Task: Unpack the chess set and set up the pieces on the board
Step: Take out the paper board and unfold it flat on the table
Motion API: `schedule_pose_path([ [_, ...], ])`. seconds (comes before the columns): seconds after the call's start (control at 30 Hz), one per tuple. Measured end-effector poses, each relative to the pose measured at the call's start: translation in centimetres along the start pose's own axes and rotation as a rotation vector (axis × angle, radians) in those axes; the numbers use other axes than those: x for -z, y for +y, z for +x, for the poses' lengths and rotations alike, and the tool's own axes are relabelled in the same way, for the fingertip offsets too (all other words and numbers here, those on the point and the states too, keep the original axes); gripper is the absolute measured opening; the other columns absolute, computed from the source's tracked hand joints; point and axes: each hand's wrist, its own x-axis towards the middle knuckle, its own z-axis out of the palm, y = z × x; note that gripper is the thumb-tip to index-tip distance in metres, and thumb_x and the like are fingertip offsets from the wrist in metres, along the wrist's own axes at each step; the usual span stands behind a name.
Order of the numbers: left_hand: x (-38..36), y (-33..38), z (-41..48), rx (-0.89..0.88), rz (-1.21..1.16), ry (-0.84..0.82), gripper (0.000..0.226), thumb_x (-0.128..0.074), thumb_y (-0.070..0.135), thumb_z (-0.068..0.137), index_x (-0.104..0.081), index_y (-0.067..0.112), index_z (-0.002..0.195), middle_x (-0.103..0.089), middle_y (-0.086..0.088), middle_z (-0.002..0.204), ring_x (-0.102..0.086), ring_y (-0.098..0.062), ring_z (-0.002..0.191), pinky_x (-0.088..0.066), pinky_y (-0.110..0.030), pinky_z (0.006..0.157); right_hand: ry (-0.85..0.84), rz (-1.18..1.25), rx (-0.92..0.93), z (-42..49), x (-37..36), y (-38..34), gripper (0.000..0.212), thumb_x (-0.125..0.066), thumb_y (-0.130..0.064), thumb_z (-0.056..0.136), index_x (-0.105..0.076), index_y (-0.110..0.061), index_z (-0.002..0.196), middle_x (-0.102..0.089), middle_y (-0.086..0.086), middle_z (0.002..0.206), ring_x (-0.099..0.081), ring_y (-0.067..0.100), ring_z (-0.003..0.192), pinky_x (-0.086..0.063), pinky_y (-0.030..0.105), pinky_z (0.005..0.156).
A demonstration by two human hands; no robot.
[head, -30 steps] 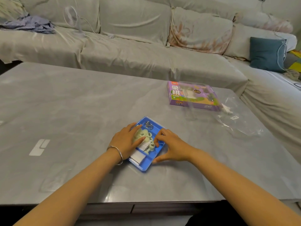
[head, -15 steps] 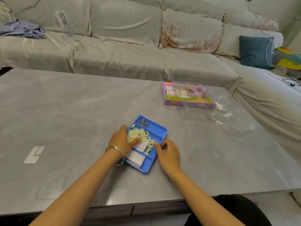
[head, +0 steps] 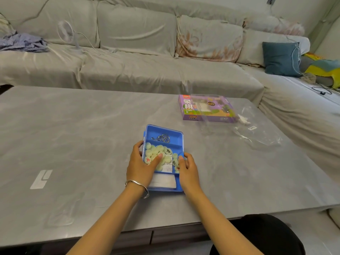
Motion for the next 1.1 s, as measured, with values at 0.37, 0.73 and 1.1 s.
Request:
schedule_pose_path([
  [0.37, 0.3, -0.3, -0.1, 0.000, -0.002, 0.020, 0.071, -0.077, 0.039, 0.070, -0.039, 0.027, 0.129, -0.058, -0.002, 0.118, -0.060, -0.020, 0.098, -0.051, -0.042, 0.085, -0.096, -0.663, 0.088, 1.0, 0.4, -1.5, 0.021, -0.026, -0.019, 0.100, -0.042, -0.009, 0.110, -0.053, 0.004, 0.080, -0.050, 0.026, 0.071, -0.032, 0.034, 0.054],
  [0.73, 0.3, -0.8, -0.7, 0.003, -0.144, 0.066, 0.065, -0.074, 0.025, 0.075, -0.040, 0.018, 0.129, -0.055, 0.000, 0.105, -0.057, -0.012, 0.087, -0.046, -0.017, 0.067, -0.121, 0.040, -0.182, 0.3, -0.2, -1.4, 0.023, -0.040, -0.020, 0.100, -0.056, -0.006, 0.109, -0.066, 0.005, 0.099, -0.063, 0.008, 0.077, -0.049, 0.013, 0.054],
  [1.1, -0.1, -0.6, -1.2, -0.088, -0.065, 0.114, 0.070, -0.075, 0.034, 0.073, -0.038, 0.025, 0.131, -0.057, -0.002, 0.116, -0.059, -0.018, 0.098, -0.052, -0.030, 0.073, -0.143, -0.631, 0.118, 0.4, 0.3, -2.2, 0.012, -0.030, -0.008, 0.097, -0.040, -0.007, 0.102, -0.048, 0.001, 0.073, -0.046, 0.019, 0.064, -0.032, 0.028, 0.049],
])
